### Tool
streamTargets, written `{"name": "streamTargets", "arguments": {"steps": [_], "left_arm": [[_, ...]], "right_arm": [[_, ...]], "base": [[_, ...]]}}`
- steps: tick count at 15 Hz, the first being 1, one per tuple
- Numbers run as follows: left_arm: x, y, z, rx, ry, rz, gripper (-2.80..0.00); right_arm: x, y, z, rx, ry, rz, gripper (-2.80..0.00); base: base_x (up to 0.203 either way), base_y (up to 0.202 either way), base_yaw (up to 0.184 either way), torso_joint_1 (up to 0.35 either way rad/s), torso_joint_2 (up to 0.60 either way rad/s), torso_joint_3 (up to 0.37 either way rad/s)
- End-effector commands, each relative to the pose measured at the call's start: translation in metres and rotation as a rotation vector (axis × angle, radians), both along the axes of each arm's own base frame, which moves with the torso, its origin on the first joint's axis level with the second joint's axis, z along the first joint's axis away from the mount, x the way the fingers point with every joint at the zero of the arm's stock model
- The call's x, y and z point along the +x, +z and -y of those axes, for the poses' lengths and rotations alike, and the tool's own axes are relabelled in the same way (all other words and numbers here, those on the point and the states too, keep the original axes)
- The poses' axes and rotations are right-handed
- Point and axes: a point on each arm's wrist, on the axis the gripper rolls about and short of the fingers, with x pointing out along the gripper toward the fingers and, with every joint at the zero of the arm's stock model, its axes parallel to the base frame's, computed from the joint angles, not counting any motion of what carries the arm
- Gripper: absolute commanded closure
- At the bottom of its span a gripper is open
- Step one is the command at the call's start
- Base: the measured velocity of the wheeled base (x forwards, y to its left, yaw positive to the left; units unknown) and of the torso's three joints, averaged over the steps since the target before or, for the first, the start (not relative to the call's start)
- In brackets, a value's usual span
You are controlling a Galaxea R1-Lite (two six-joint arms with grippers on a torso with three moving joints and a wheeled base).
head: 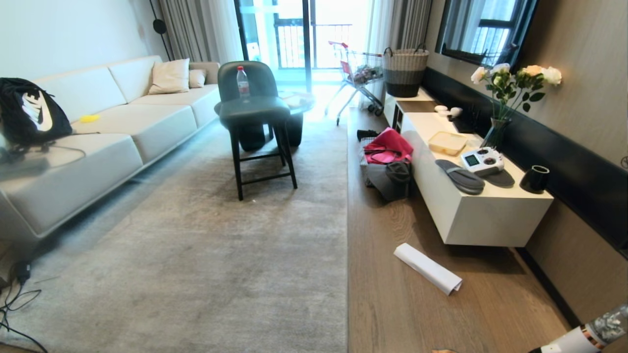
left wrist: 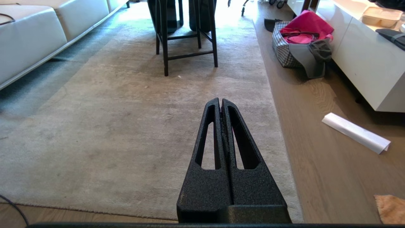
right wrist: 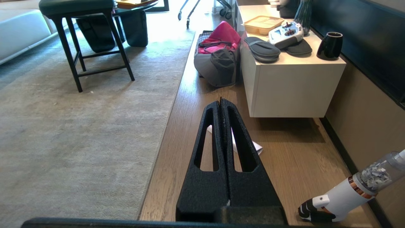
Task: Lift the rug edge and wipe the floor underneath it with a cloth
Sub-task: Lift up the carpet
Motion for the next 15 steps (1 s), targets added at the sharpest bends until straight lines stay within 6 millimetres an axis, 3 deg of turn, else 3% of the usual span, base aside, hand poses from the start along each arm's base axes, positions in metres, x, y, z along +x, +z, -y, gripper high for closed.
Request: {"name": "streamTargets", "arguments": {"steps": [1, 15], "left_arm": [[0.0, 0.0, 0.0, 0.0, 0.0, 0.001, 0.0], [0.0, 0.0, 0.0, 0.0, 0.001, 0.001, 0.0]], "right_arm": [[0.0001, 0.0, 0.0, 0.0, 0.0, -0.001, 0.0], [0.0001, 0.0, 0.0, 0.0, 0.0, -0.001, 0.0]], "base": [[0.0, 0.0, 0.0, 0.0, 0.0, 0.0], [0.0, 0.0, 0.0, 0.0, 0.0, 0.0]]}}
